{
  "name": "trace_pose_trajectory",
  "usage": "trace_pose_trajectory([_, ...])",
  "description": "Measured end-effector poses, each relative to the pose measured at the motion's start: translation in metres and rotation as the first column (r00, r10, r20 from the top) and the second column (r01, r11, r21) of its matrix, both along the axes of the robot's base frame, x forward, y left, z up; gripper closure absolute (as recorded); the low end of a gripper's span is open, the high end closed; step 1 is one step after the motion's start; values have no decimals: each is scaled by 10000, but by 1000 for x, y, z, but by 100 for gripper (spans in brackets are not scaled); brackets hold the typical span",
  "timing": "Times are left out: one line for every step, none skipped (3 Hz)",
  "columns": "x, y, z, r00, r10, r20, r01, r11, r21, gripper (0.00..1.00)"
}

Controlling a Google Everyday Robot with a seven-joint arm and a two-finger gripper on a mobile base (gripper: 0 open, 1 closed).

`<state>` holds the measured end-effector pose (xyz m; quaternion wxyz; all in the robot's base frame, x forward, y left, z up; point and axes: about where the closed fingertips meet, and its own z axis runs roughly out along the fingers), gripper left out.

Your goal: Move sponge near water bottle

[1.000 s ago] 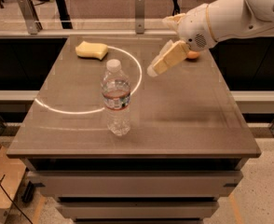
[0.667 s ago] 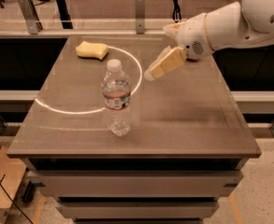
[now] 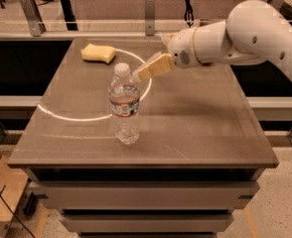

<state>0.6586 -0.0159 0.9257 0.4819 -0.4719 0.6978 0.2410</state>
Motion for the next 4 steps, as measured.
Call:
trace_pose_trajectory([24, 16, -10, 9996, -246, -144, 251, 9989, 385, 0])
trace_pose_trajectory([47, 36, -21, 9995, -276, -123, 284, 9971, 712, 0])
trace_pose_trajectory([70, 57, -29, 9998, 37, 176, -55, 9949, 1011, 0])
trace_pose_trajectory([91, 75, -34, 9979, 363, 538, -416, 9940, 1010, 0])
